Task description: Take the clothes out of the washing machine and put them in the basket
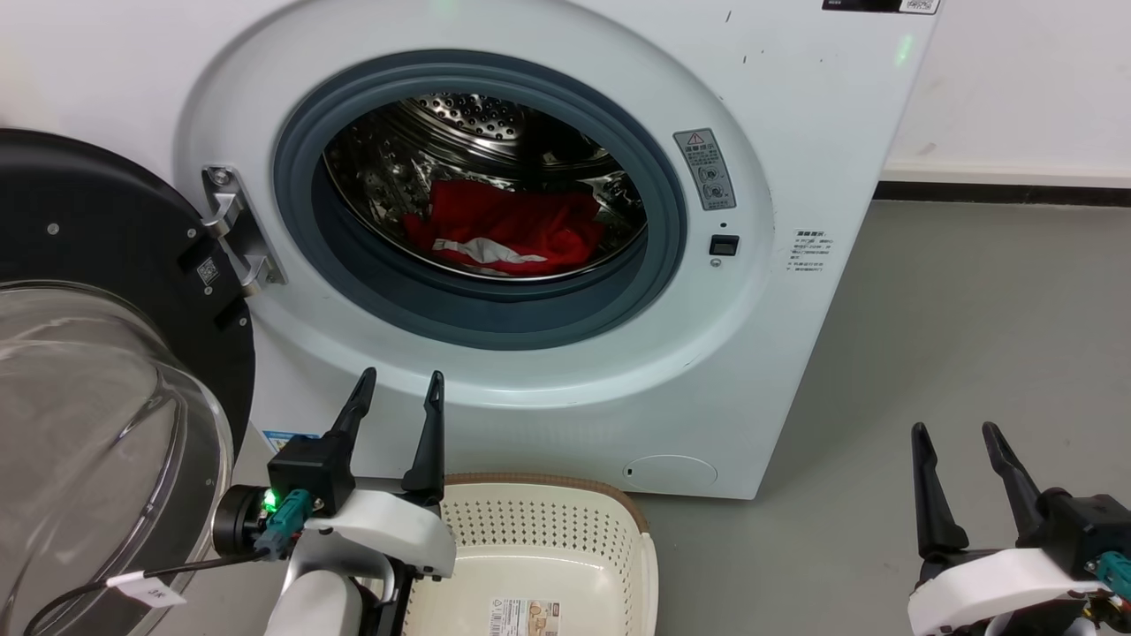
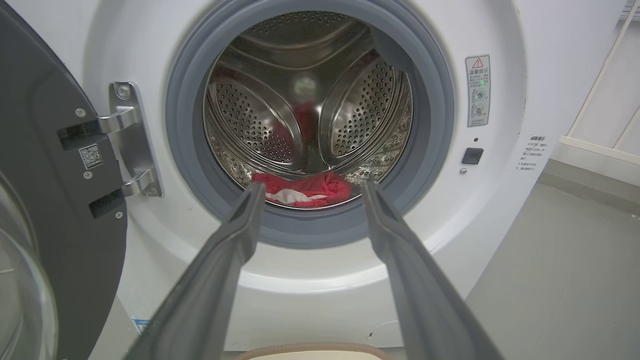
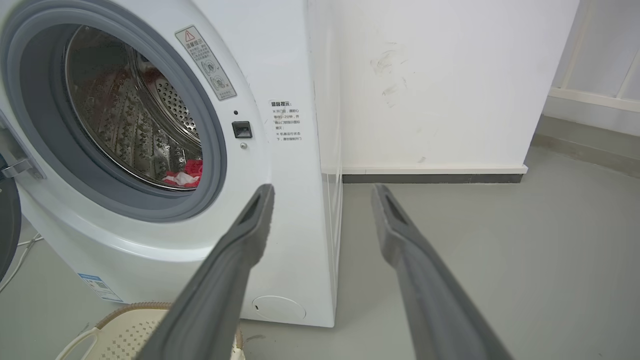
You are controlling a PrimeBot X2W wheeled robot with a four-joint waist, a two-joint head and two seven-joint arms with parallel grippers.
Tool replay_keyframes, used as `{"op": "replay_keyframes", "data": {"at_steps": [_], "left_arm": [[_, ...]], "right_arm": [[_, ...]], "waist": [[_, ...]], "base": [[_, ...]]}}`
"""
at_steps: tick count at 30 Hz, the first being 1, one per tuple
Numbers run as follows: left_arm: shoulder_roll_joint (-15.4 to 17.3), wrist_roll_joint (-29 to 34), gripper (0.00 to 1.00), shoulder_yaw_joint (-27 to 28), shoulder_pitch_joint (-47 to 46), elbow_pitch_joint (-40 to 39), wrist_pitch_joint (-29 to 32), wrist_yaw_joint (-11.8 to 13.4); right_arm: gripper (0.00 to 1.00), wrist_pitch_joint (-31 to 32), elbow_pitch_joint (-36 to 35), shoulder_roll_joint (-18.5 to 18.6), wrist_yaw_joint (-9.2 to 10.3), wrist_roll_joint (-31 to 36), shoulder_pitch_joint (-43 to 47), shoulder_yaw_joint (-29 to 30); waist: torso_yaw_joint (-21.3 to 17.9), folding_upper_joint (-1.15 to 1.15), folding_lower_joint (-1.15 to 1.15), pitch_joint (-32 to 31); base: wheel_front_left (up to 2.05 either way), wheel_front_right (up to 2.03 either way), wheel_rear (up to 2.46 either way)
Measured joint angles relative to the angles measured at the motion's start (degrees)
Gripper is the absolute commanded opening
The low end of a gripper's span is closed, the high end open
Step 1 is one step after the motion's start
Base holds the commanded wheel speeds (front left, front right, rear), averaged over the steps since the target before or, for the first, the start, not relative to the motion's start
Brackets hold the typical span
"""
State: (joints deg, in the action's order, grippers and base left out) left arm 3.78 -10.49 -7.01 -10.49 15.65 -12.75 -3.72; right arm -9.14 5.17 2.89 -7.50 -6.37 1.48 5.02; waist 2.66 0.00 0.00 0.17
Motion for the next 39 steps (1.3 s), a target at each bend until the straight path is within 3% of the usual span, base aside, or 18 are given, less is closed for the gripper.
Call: {"op": "replay_keyframes", "data": {"at_steps": [21, 39], "left_arm": [[-0.2, 7.48, 1.0, -0.3, -0.3, 1.38, -2.16, 0.77], [-0.52, 7.3, 1.0, 0.25, -0.48, 1.94, -2.32, 0.62]], "right_arm": [[1.0, -1.45, -0.14, 0.0, 0.0, 8.47, 0.64, 0.02], [1.0, -1.77, 0.03, 0.0, 0.0, 7.9, 0.64, 0.03]], "waist": [[0.63, 0.0, 0.0, 0.31], [0.66, 0.0, 0.0, 0.87]], "base": [[0.0, 0.0, 0.0], [0.0, 0.0, 0.0]]}}
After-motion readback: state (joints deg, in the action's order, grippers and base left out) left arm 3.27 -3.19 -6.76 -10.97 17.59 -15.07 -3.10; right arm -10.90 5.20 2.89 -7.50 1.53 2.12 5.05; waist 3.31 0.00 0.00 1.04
